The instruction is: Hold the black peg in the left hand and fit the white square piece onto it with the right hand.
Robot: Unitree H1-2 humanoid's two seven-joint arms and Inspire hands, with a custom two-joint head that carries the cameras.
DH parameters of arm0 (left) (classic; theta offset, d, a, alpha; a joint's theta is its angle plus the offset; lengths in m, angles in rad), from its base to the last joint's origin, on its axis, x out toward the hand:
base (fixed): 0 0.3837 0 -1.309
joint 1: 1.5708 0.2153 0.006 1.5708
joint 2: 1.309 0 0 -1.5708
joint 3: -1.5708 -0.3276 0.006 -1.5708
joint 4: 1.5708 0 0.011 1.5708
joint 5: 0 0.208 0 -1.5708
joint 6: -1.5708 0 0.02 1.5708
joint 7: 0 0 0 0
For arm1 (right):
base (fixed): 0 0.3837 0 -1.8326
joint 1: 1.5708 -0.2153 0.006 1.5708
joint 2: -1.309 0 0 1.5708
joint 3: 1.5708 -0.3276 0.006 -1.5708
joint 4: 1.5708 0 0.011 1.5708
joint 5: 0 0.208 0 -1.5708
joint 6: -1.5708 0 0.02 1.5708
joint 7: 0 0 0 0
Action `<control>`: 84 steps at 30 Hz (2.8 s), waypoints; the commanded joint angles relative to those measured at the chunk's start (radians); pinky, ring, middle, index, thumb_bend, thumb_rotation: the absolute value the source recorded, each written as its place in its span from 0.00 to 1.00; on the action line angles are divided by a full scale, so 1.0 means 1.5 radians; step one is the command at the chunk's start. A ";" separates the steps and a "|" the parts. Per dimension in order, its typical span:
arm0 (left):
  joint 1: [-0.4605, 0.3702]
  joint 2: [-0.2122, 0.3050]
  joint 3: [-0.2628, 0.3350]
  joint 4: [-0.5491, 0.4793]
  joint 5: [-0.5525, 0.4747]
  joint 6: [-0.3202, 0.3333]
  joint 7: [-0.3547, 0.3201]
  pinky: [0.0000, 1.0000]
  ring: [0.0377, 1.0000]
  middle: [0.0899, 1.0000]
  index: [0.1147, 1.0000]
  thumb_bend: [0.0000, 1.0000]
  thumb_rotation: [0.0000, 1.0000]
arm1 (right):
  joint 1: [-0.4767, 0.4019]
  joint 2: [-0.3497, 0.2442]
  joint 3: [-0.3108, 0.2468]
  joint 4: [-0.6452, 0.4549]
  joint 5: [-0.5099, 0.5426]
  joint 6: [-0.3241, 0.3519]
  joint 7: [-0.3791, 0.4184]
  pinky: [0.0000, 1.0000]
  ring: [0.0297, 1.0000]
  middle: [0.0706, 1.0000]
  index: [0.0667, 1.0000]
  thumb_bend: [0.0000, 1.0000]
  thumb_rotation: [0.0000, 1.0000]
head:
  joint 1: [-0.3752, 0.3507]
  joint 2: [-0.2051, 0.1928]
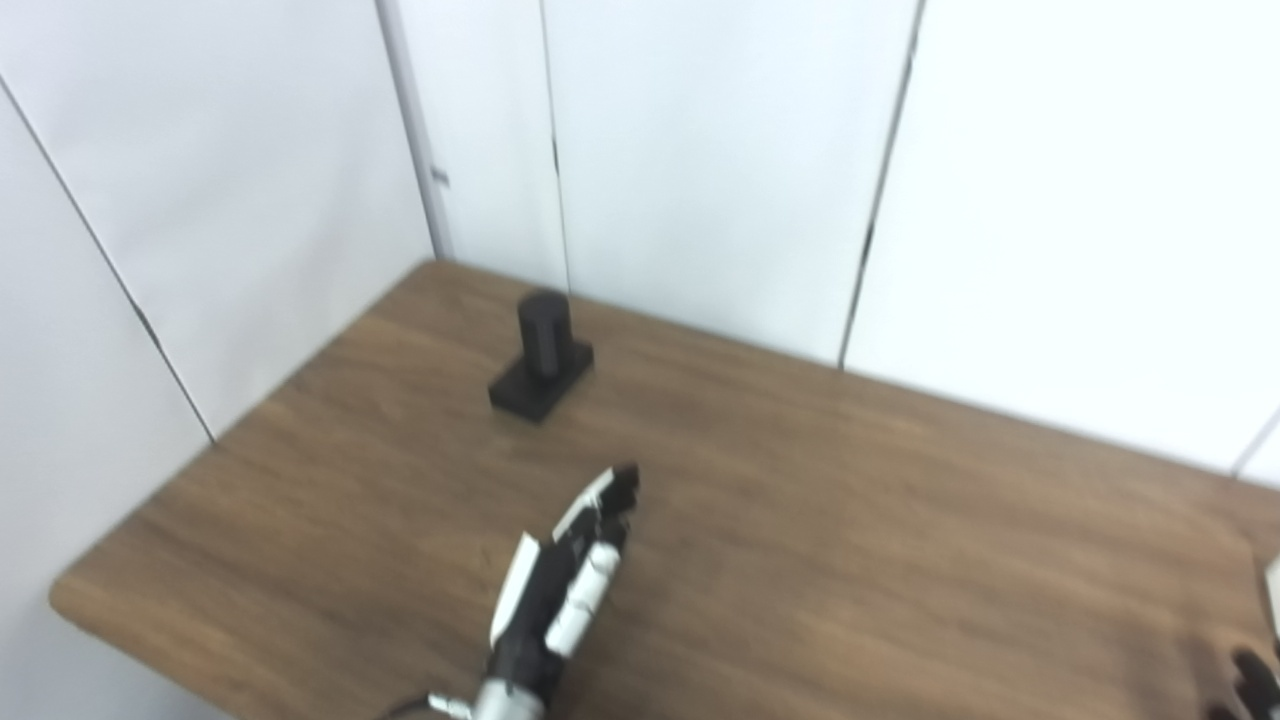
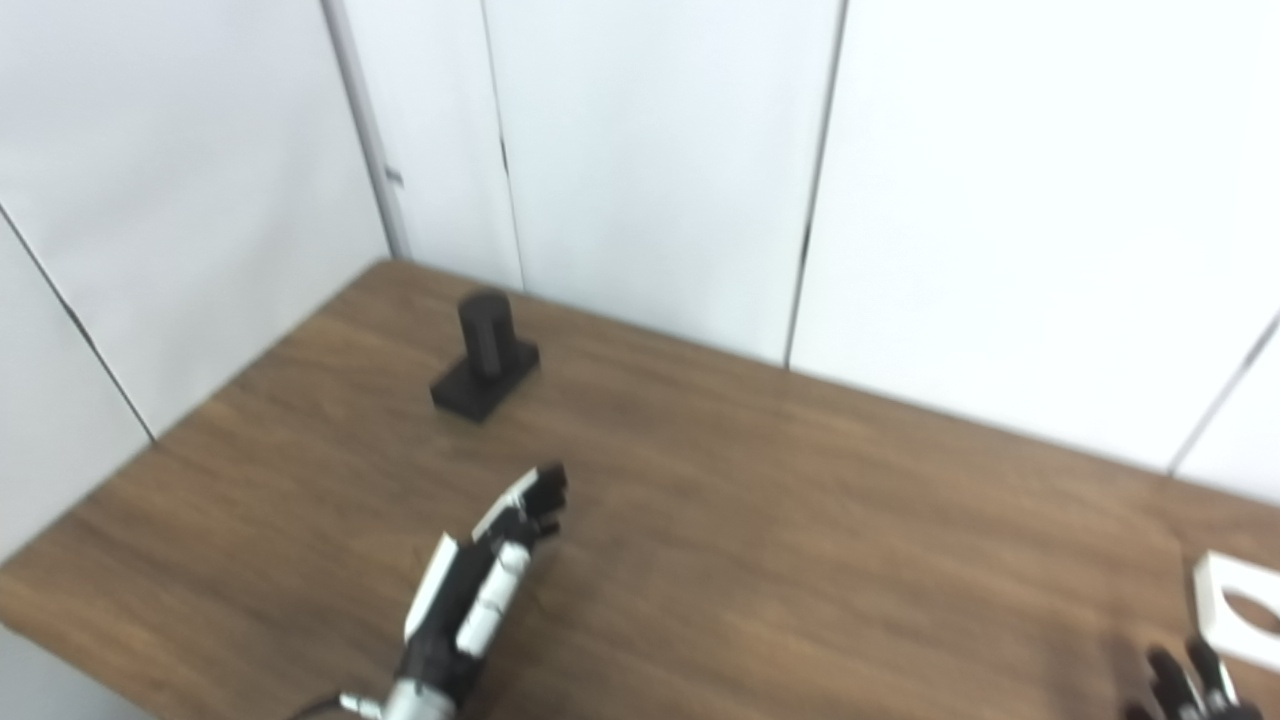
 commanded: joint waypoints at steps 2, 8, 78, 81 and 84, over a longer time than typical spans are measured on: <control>-0.009 -0.080 -0.018 0.046 -0.001 -0.023 0.000 0.91 0.92 0.92 0.90 0.57 0.91 | 0.018 -0.018 -0.002 0.001 0.005 -0.010 -0.001 1.00 0.97 0.93 0.96 0.56 1.00 | 0.002 -0.001; -0.005 -0.085 -0.020 0.045 0.007 -0.023 0.006 0.89 0.91 0.92 0.91 0.56 0.91 | 0.020 -0.020 -0.002 -0.002 0.006 -0.006 -0.002 1.00 0.98 0.92 0.95 0.59 1.00 | 0.010 -0.006; -0.398 0.172 0.189 0.262 0.597 0.432 -0.056 0.93 0.92 0.87 0.79 0.89 0.64 | 0.047 -0.023 0.062 -0.026 -0.044 -0.015 -0.007 0.73 0.91 0.92 0.94 0.85 1.00 | -0.032 -0.005; -0.411 0.177 0.184 0.296 0.596 0.433 -0.041 0.92 0.91 0.86 0.79 0.90 0.64 | 0.048 -0.025 0.064 -0.023 -0.049 -0.020 -0.009 0.73 0.91 0.92 0.94 0.83 1.00 | -0.032 -0.003; -0.420 0.181 0.178 0.320 0.586 0.432 -0.027 0.92 0.90 0.86 0.79 0.90 0.63 | 0.049 -0.025 0.065 -0.026 -0.050 -0.019 -0.008 0.71 0.91 0.91 0.95 0.81 1.00 | -0.033 -0.002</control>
